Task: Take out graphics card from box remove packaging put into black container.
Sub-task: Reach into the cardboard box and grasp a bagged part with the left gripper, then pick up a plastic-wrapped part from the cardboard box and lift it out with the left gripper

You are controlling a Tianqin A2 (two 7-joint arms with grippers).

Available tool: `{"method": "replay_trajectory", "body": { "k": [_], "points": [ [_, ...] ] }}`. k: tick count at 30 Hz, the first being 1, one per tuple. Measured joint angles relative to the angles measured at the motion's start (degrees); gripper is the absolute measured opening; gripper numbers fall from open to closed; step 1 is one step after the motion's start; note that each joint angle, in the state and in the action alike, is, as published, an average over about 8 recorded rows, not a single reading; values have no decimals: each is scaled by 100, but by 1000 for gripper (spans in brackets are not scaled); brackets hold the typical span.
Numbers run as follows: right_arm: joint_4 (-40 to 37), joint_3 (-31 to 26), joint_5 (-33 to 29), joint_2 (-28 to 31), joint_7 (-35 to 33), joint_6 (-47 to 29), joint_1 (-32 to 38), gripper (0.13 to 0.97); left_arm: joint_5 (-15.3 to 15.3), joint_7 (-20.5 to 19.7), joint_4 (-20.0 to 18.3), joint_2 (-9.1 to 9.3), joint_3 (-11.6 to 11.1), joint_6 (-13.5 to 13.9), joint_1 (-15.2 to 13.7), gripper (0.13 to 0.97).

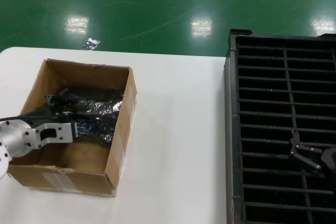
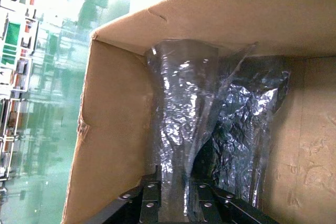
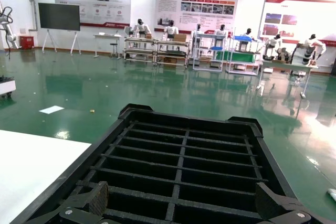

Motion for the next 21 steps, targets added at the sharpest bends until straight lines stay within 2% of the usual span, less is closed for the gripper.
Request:
{"method": "replay_trajectory", "body": {
  "k": [3,14,21],
  "points": [
    [0,0,0,0,0,0,0,966,50,-33,-61,-5,-11,19,20,258],
    [0,0,0,0,1,0,0,966,275,-203,-309,-37,-82,99,122,162],
    [0,0,-1,0,2,0,0,966,634,-452,-798,-108,-331,99,320,139]
  ]
}}
